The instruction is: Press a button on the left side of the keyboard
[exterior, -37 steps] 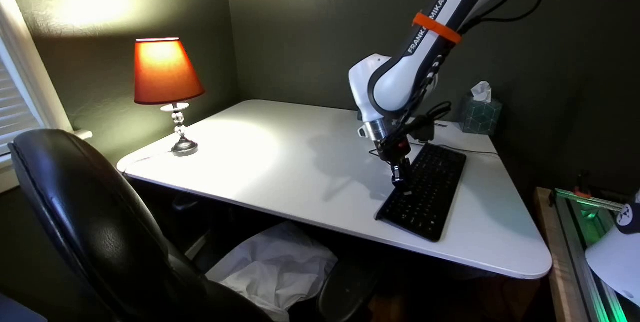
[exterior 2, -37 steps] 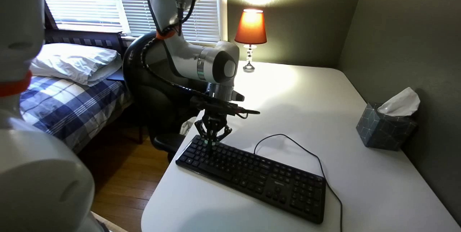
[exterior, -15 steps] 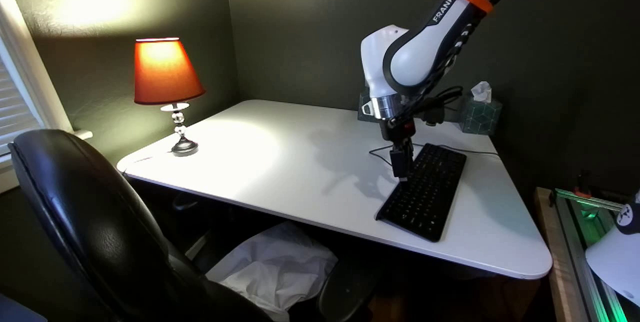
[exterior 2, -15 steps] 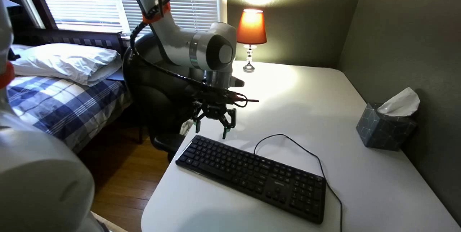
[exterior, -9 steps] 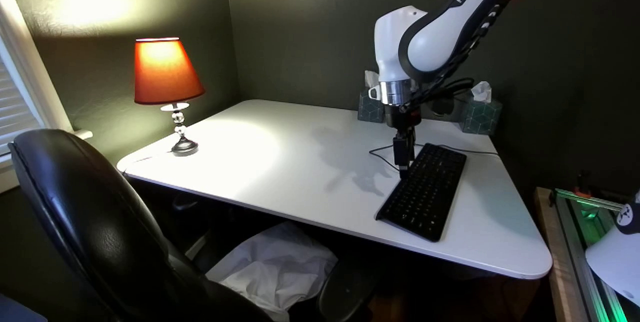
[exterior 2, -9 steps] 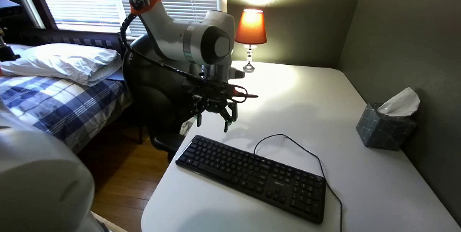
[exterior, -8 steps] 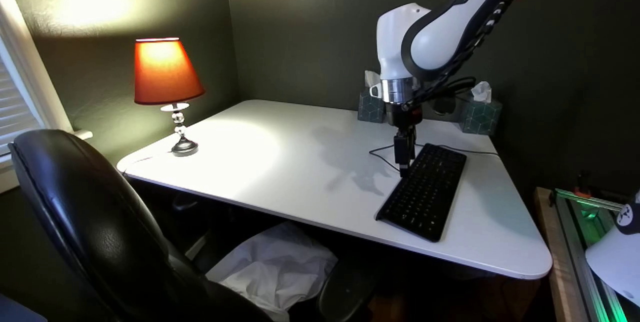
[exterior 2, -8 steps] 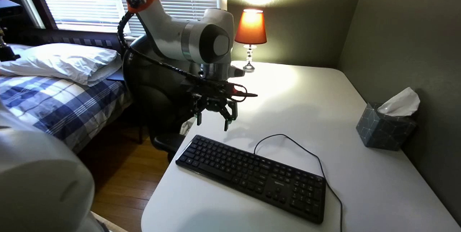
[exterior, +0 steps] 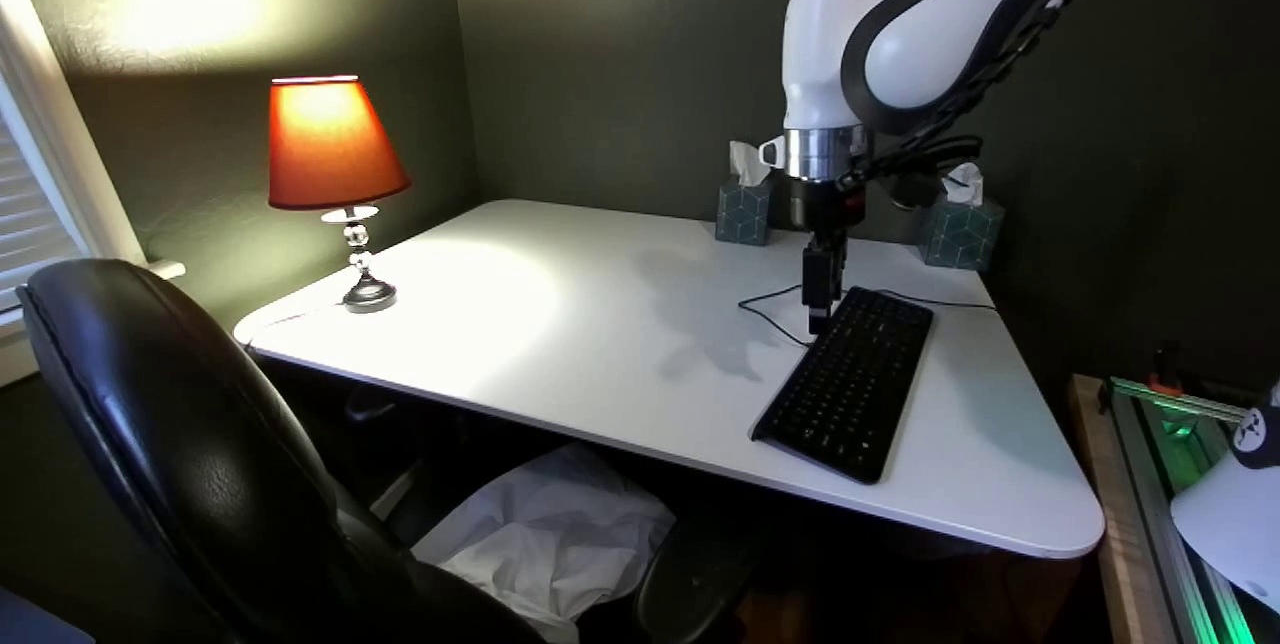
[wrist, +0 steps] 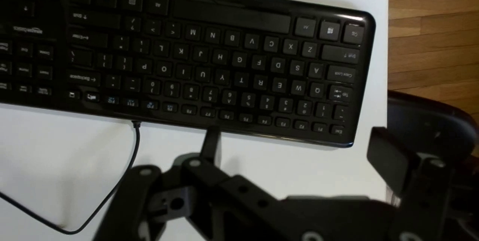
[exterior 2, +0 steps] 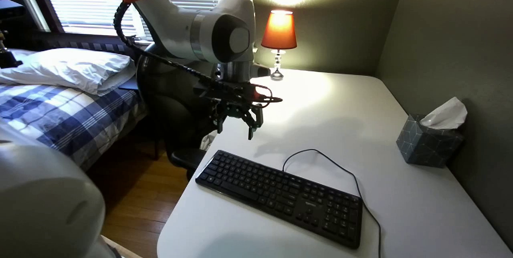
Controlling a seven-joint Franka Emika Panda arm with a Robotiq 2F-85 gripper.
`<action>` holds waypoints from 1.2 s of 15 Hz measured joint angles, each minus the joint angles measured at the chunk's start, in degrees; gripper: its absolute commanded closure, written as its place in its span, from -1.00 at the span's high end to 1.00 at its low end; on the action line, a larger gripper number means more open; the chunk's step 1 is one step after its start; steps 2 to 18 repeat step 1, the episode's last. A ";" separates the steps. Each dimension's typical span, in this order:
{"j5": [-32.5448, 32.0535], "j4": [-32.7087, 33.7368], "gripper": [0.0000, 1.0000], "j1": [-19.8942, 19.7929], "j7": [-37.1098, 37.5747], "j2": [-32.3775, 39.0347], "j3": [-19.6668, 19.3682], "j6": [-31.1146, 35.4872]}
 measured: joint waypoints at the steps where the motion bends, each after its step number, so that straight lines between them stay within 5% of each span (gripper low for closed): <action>1: 0.00 -0.13 1.00 0.00 0.03 -0.22 -0.01 0.00; 18: 0.00 -0.13 1.00 0.00 0.03 -0.22 -0.01 0.00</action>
